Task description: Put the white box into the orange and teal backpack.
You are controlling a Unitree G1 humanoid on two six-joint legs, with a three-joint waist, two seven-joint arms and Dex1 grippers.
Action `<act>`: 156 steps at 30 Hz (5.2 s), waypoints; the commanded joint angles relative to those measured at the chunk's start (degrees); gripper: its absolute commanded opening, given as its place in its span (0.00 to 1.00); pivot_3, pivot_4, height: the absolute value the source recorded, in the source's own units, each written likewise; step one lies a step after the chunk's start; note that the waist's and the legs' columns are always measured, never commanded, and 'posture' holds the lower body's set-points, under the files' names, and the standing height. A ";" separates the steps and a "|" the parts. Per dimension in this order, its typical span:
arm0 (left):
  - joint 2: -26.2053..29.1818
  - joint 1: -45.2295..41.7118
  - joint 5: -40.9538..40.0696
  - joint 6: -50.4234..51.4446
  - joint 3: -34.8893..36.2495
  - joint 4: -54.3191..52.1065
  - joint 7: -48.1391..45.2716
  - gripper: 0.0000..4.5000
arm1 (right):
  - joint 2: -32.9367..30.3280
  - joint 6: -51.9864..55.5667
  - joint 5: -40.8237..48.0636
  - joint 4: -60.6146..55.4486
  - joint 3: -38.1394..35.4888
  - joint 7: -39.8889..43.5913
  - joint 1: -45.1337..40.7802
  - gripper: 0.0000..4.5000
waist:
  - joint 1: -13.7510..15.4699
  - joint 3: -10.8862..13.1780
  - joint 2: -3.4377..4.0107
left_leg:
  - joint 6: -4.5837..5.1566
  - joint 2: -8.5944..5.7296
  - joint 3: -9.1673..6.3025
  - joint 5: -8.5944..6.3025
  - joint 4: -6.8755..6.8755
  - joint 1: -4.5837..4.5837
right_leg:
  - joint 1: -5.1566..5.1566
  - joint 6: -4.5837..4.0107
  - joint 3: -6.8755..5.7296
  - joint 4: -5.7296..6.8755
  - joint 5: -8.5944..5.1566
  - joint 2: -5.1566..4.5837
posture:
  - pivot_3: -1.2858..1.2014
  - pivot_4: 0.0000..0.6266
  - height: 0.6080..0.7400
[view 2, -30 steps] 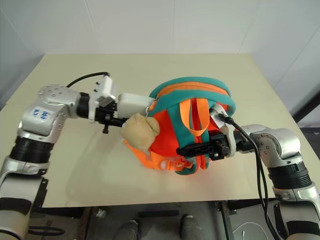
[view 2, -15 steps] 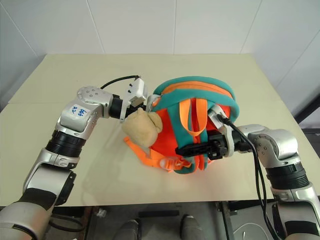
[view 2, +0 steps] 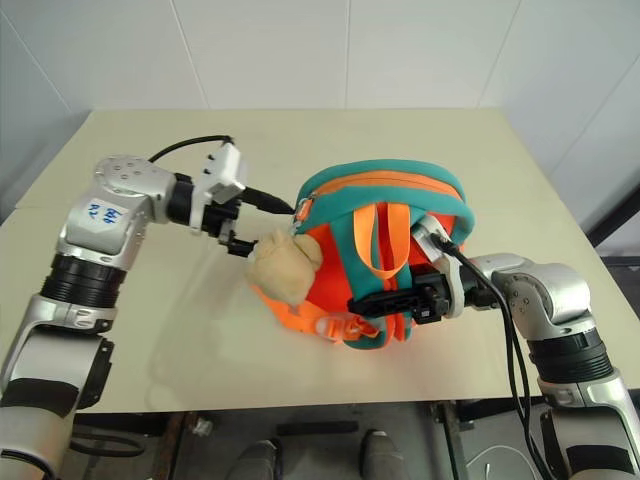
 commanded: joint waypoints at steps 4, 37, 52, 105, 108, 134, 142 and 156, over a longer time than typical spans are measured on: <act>2.49 1.52 0.00 -5.30 4.04 3.02 0.29 0.93 | 0.11 -0.84 -0.45 -0.99 -0.10 0.01 -0.16 0.00 | 0.18 0.00 0.00 | 0.00 0.00 0.00 0.00 -0.01 0.00 | 0.00 -0.02 0.00 0.03 -0.02 0.00 | 0.52 0.24 1.00; -12.95 -1.85 -0.49 -6.52 1.07 3.93 0.21 0.00 | 1.08 -1.43 -0.17 -3.91 -1.46 -3.06 3.58 0.00 | 0.13 0.00 0.00 | 0.00 0.00 -0.01 0.02 0.13 0.04 | 0.02 -0.02 0.02 0.20 -0.02 0.01 | 0.52 0.24 1.00; 3.66 5.79 -6.05 3.38 8.70 -7.81 -2.68 0.57 | 0.92 -1.41 -0.58 -3.55 -1.12 -3.49 3.74 0.00 | 0.05 0.00 0.01 | 0.00 0.01 0.00 0.02 0.07 0.05 | 0.00 -0.03 0.04 0.20 -0.03 0.02 | 0.52 0.24 1.00; 19.72 9.74 -15.52 12.77 9.98 -15.66 -4.37 0.42 | 0.85 -2.63 -2.42 -2.49 -0.64 -2.99 3.56 0.00 | 0.01 0.01 -0.01 | -0.01 0.01 0.00 0.01 0.00 0.10 | -0.01 -0.14 0.05 0.19 -0.11 0.02 | 0.52 0.24 1.00; 18.89 11.27 -13.14 10.11 9.26 -11.95 -4.11 0.42 | 1.10 -2.74 -2.42 -2.61 -0.62 -3.22 3.62 0.00 | 0.17 0.01 -0.01 | 0.00 0.01 0.00 0.01 0.01 0.08 | 0.00 -0.14 0.04 0.17 -0.11 0.02 | 0.52 0.24 1.00; 11.29 21.52 -24.88 21.53 15.00 -31.69 4.43 1.00 | 0.89 -2.03 -1.39 -4.43 -0.89 -4.29 5.59 0.00 | 0.16 0.01 -0.02 | 0.01 0.02 0.00 0.01 0.09 0.10 | 0.01 -0.13 0.07 0.27 -0.13 0.02 | 0.52 0.24 1.00; 4.24 21.65 -19.30 12.54 8.84 -33.18 8.02 1.00 | 0.69 -1.69 -1.05 -4.62 -1.01 -4.22 5.51 0.00 | 0.10 0.01 -0.02 | 0.00 0.02 0.00 0.01 0.09 0.09 | 0.01 -0.11 0.07 0.25 -0.11 0.03 | 0.52 0.24 1.00; 5.00 19.04 -19.48 10.09 13.22 -29.26 9.89 0.38 | 0.68 -1.61 -0.84 -4.82 -1.34 -4.76 5.80 0.00 | 0.08 0.01 -0.02 | 0.00 0.02 0.00 0.01 0.13 0.11 | 0.03 -0.09 0.08 0.24 -0.10 0.04 | 0.52 0.24 1.00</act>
